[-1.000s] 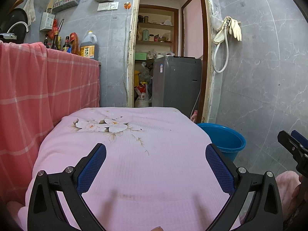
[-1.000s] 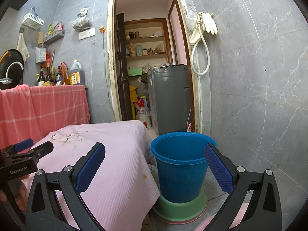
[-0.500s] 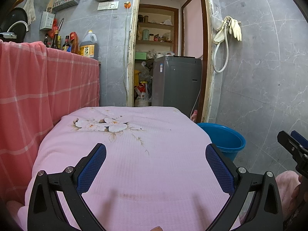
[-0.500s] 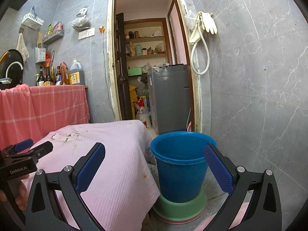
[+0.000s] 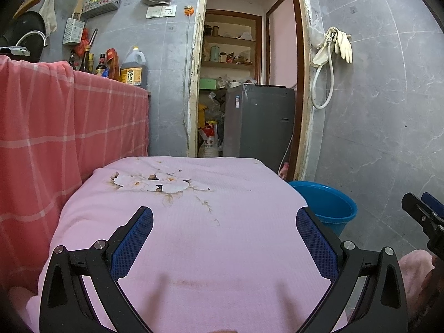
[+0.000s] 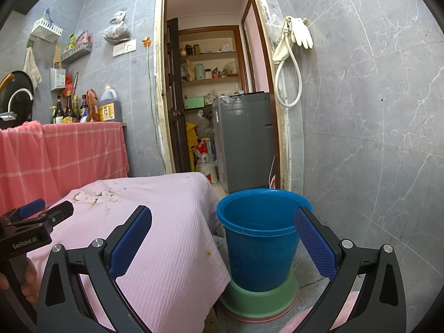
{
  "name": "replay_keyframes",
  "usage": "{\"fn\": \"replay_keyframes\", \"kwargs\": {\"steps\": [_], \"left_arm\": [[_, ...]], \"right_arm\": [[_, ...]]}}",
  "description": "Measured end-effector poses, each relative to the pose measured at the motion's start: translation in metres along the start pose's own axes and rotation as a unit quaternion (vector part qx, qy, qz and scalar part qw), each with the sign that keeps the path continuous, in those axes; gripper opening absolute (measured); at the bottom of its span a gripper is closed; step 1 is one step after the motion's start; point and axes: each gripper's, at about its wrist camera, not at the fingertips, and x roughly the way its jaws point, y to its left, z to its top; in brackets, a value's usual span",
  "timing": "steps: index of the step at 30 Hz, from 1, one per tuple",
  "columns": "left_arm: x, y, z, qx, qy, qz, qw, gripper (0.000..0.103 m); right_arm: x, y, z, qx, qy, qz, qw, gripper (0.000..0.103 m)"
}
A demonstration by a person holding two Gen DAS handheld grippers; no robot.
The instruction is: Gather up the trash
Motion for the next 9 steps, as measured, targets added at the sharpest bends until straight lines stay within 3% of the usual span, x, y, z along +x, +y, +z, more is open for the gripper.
{"fn": "replay_keyframes", "kwargs": {"steps": [9], "left_arm": [[-0.0003,0.0001,0.0003,0.001,-0.002,0.0,1.0,0.101]], "right_arm": [[-0.0004,0.0022,-0.0005,0.0,0.001,-0.001,1.0,0.103]]}}
